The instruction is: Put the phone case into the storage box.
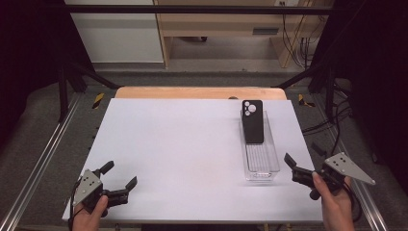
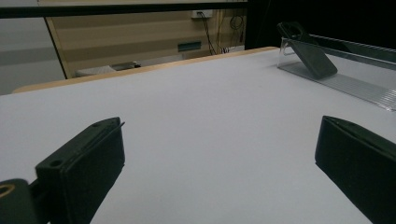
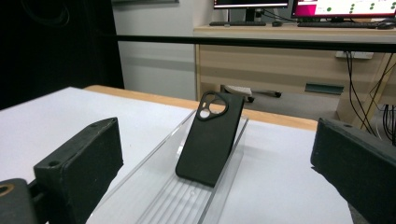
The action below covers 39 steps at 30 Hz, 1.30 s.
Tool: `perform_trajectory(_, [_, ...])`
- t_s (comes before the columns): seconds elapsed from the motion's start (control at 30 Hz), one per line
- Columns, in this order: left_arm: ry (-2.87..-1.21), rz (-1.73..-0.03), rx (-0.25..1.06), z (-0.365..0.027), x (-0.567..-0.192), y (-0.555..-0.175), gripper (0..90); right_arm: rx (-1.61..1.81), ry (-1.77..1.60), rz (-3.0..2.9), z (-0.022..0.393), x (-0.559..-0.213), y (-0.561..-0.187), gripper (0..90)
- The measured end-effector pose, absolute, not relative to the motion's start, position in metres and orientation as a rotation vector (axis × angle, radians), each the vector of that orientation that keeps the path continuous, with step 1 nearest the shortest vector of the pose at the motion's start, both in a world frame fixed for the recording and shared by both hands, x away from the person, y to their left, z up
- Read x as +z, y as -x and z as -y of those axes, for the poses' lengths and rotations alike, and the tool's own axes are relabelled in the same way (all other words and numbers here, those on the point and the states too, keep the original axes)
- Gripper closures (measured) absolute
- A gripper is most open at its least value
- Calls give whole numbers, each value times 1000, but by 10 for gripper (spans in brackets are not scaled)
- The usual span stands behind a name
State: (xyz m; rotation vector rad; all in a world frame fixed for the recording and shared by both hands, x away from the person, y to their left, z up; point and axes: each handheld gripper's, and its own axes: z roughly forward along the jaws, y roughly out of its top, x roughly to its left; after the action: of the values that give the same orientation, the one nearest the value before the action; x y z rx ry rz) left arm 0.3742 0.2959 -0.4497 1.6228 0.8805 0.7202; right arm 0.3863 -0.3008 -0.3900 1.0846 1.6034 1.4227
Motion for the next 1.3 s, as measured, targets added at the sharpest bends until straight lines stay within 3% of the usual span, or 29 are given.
perform_trajectory(1.3, [-1628,-877,716,-295,-451,-375,15,1414,-1035,-1726,269,-442,-369,25])
